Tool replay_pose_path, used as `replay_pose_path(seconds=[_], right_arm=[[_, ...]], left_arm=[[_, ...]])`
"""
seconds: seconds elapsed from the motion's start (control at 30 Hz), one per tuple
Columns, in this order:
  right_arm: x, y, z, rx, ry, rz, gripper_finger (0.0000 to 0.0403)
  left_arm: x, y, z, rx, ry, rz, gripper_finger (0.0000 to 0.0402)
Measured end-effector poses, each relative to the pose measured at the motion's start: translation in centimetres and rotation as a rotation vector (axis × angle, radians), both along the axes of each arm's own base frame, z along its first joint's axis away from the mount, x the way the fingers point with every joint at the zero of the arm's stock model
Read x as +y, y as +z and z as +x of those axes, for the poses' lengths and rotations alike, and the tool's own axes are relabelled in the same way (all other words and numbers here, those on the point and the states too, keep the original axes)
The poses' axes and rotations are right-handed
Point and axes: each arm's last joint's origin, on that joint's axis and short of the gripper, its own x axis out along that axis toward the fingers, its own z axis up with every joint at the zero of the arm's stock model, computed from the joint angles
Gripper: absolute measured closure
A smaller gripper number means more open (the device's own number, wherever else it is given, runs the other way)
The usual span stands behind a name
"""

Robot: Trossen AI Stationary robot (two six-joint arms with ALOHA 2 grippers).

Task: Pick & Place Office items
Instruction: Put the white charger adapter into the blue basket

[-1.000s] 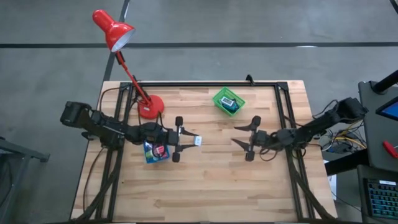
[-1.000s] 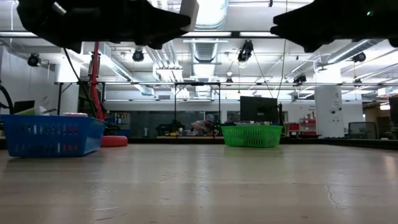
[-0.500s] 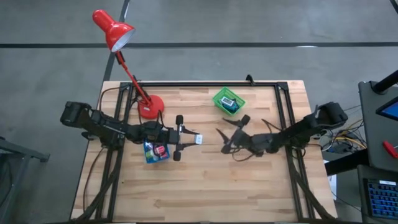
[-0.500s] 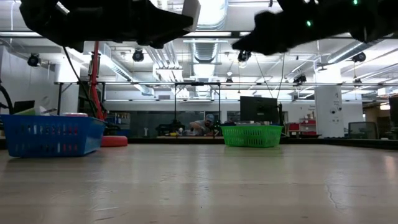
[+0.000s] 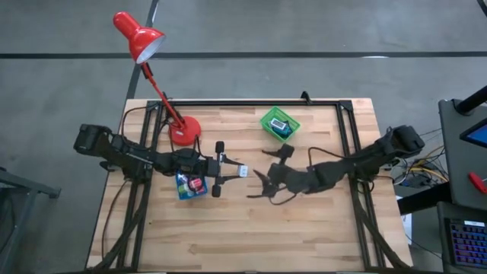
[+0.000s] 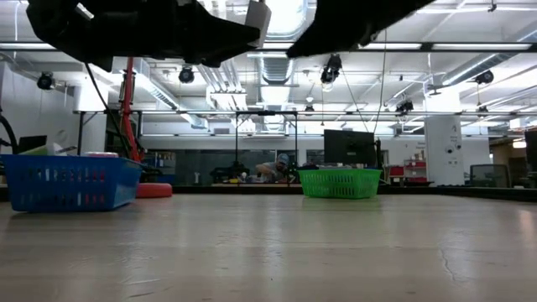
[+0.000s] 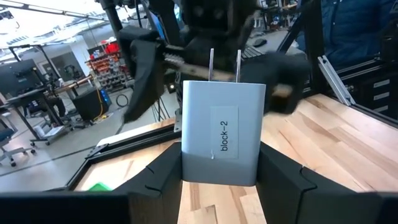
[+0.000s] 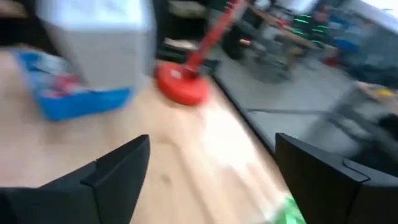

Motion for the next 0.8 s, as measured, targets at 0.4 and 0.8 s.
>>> replay_pose_path(seconds=[0.4,0.8], right_arm=[[-0.1,-1.6,-3.6,-0.356,0.288,0.016,0.0044],[-2.3,-2.8,-2.9,-0.505,0.422,0.047,0.0044]], left_arm=[[-0.1,0.7,-0.3,-0.032,-0.045,-0.010,0.0245],[-0.2,0.9,-0.2,-0.052,-0.063,-0.026,0.0245]])
